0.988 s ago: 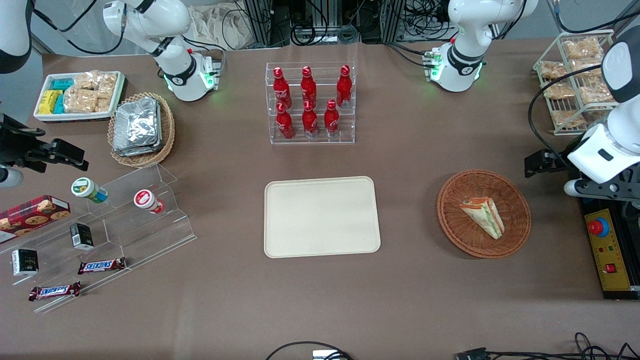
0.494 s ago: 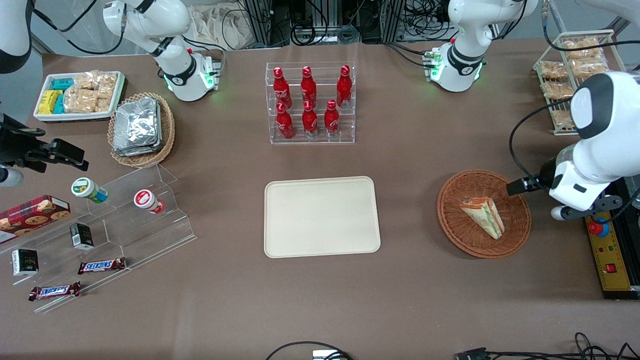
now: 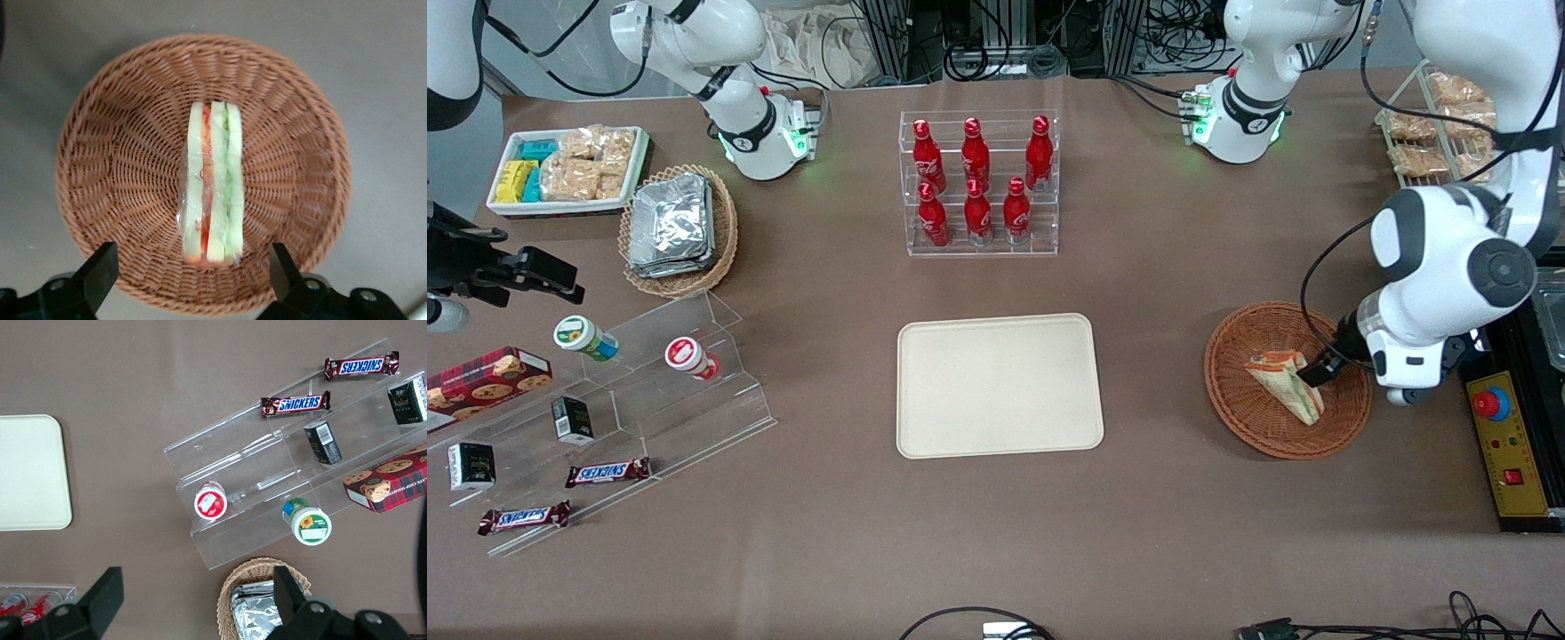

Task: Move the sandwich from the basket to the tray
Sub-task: 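Lower the left gripper and close it on the wrapped sandwich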

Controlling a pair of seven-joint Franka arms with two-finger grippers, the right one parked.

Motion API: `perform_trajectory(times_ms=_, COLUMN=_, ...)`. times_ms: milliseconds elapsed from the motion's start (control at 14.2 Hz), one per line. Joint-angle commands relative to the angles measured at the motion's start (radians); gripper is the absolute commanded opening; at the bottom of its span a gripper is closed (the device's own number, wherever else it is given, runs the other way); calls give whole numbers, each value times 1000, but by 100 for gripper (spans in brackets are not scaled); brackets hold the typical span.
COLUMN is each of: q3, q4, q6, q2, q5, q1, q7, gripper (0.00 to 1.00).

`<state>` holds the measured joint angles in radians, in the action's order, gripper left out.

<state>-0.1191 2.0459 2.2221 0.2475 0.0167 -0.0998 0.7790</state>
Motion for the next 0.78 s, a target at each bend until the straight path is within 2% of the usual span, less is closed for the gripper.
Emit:
perform_trajectory(times_ms=0, q3=-5, q4=-4, q6=37, q2=50, q5=-3, q1=-6, q7=43, gripper=100)
perform_trajectory(times_ms=494, q3=-5, q4=-3, q6=60, q2=122, q5=-4, q1=2, q7=46, gripper=100)
perform_trajectory(times_ms=565, q3=-7, q4=-4, q6=60, q2=125, q5=-3, q1=2, q7=46, gripper=90)
perform_trajectory(times_ms=635, q3=-7, q4=-4, q6=59, q2=125, q5=-3, q1=2, q7=51, gripper=56)
perform_trajectory(times_ms=706, q3=-7, q4=-6, q6=45, q2=122, q5=-4, q1=2, q7=52, gripper=5)
